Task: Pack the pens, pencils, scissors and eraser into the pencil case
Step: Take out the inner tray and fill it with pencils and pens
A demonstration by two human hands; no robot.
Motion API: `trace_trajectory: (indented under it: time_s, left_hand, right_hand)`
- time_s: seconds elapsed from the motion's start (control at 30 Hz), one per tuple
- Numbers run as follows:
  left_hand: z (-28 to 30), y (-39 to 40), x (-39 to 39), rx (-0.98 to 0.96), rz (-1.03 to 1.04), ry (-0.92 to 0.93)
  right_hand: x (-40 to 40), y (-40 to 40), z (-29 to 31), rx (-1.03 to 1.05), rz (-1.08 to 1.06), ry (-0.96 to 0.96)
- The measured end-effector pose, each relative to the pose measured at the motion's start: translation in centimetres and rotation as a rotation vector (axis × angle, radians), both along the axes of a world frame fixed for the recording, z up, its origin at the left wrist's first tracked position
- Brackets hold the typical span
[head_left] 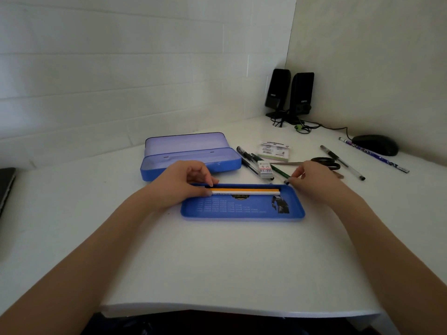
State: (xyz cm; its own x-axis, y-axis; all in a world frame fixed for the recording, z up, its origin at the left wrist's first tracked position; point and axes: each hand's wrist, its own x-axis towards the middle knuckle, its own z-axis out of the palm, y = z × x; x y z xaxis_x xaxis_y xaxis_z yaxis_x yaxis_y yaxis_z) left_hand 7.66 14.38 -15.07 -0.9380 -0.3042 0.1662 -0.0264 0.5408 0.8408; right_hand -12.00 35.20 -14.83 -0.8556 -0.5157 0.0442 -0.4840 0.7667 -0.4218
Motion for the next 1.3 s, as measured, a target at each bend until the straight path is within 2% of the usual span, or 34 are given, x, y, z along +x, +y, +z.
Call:
trace_trajectory:
  time_s: [0.13,0.27,0.37,0.5,0.57,0.7,0.97,1.07,1.17,1.3]
  left_hand:
    - [0.0,0.1,0.0,-0.016,0.006,0.003]
    - [0.0,0.1,0.1,-0.018,0.004,0.001]
    - [0.0,0.1,0.1,-0.023,0.008,0.001]
    - [0.0,0.2,0.1,-0.023,0.011,-0.002]
    - [0.0,0.2,0.1,-0.011,0.01,0.002]
    - [0.0,0.2,0.1,0.004,0.011,0.0]
    - [0.0,-0.2,0.0,0.1,0.027,-0.02]
    - [0.1,-0.1,0.0,0.135,0.042,-0.032]
    - [0.2,0.0,0.0,0.161,0.03,-0.028]
    - [0.2,0.4,0.1,0.037,-0.032,-0.049]
  right_hand:
    - [0.1,0.0,-0.2,0.05,-0.015,0.012]
    - [0.7,-0.2,-0.3,-0.002,-0.044,0.113]
    - [0.9,-0.3,0.2,-0.167,-0.022,0.124]
    - [1.5,-0.2,1.2,-0.483,0.053,0.012]
    - [2.3,-0.1,1.8,-0.54,0.165,-0.053]
    - [3.5,-0.1,1.9,-0.492,0.418,-0.108]
    - [3.9,0.3,1.7,-0.346,0.61,-0.099]
    - [4.3,0.1,1.6,-0.298,0.612,-0.008]
    - [4.7,-0.3,1.3,-0.302,0.622,0.006]
    - [5.4,-1.2,0.4,-0.291,0.63,0.055]
